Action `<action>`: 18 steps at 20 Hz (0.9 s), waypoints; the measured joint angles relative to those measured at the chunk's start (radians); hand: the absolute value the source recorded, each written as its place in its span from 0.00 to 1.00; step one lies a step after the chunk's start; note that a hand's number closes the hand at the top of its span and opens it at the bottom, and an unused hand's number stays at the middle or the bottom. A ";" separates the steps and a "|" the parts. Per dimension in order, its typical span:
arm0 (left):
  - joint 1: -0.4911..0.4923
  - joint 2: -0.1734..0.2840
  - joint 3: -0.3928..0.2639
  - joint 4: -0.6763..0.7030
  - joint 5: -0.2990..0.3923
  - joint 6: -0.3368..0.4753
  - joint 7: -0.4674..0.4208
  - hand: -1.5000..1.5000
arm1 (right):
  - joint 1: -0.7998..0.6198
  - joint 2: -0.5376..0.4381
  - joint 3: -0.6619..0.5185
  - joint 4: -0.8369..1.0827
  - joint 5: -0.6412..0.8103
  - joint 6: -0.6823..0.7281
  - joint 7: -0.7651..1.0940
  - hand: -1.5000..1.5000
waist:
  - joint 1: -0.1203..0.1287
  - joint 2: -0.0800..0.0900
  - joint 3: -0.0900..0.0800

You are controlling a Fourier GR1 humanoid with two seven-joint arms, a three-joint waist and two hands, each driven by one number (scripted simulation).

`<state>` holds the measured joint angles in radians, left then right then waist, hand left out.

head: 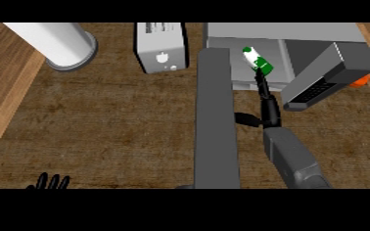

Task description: Pick up the milk, place it into the microwave and close the microwave

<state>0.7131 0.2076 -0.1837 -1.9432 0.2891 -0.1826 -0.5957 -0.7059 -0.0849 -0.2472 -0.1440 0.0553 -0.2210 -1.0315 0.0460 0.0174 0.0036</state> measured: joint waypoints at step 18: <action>-0.119 -0.013 -0.095 0.095 -0.102 -0.019 0.081 0.00 | 0.295 -0.080 0.033 -0.178 -0.016 0.216 -0.037 1.00 | -0.050 -0.018 -0.004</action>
<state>0.5943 0.1947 -0.2787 -1.8479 0.1873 -0.2013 -0.5147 -0.4109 -0.1653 -0.2140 -0.3216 0.0397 -0.0051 -1.0681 -0.0036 -0.0007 0.0000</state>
